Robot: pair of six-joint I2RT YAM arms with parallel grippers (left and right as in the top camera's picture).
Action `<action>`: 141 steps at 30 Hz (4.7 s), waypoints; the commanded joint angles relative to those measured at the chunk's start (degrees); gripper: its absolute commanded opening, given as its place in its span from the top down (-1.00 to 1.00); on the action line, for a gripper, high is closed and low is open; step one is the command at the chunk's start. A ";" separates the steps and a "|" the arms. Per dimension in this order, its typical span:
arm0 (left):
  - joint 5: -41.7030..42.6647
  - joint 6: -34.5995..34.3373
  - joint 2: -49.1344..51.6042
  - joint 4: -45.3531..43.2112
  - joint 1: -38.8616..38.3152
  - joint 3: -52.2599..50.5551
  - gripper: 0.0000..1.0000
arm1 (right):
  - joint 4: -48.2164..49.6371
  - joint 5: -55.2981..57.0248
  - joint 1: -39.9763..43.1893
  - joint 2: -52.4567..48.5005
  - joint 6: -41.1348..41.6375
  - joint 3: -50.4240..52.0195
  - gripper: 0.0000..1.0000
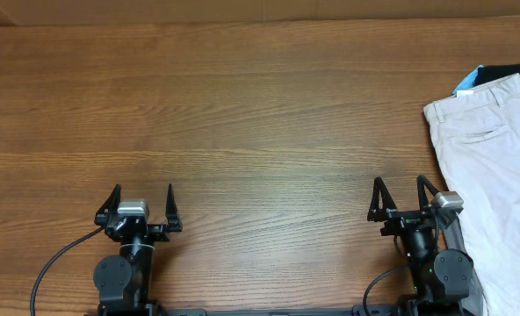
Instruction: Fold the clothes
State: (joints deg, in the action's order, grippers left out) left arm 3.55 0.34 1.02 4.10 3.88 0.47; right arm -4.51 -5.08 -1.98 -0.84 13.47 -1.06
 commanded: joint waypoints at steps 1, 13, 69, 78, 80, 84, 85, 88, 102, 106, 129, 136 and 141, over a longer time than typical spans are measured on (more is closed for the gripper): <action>-0.81 -0.52 -0.33 0.15 0.50 -0.17 -0.99 | 0.09 0.52 -0.22 0.46 0.07 0.59 -1.00; -0.81 -0.52 -0.33 0.15 0.50 -0.17 -1.00 | 0.09 0.55 -0.22 0.46 0.07 0.59 -1.00; -0.81 -0.52 -0.33 0.15 0.50 -0.17 -0.99 | -36.79 23.69 5.51 -103.49 -15.39 -84.98 -1.00; -0.81 -0.52 -0.33 0.15 0.50 -0.17 -1.00 | -35.89 29.94 7.54 -114.12 -18.45 -84.91 -1.00; -0.81 -0.52 -0.33 0.15 0.50 -0.17 -1.00 | -35.65 32.04 7.82 -115.86 -18.45 -84.91 -0.99; -0.81 -0.55 -0.33 0.15 0.50 -0.17 -1.00 | -35.67 32.09 7.96 -118.68 -18.49 -84.89 -0.85; -0.81 -0.52 -0.33 0.17 0.50 -0.17 -1.00 | -35.69 32.09 7.96 -119.23 -18.49 -84.80 -0.79; -0.81 -0.55 -0.33 0.17 0.50 -0.17 -1.00 | -35.65 34.10 8.15 -120.78 -18.45 -84.78 -0.53; -0.81 -0.52 -0.33 0.17 0.50 -0.17 -1.00 | -35.65 35.98 12.46 -123.32 -18.03 -84.78 0.28; -0.81 -0.55 -0.33 0.15 0.50 -0.17 -1.00 | -35.63 34.58 12.70 -123.32 -17.90 -84.80 0.87; -0.81 -0.52 -0.33 0.17 0.50 -0.17 -1.00 | -42.80 23.89 12.31 -115.05 -15.47 -92.56 0.46; -0.81 -0.55 -0.33 0.17 0.50 -0.17 -0.99 | -42.93 23.58 12.61 -118.95 -14.75 -90.90 0.92; -0.81 -0.52 -0.33 0.17 0.50 -0.17 -1.00 | -42.69 24.63 12.68 -120.43 -14.78 -90.75 -0.01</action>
State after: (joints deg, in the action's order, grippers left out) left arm 3.14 0.32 1.02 4.14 3.88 0.47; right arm -47.57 18.87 10.46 -119.92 -1.54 -92.44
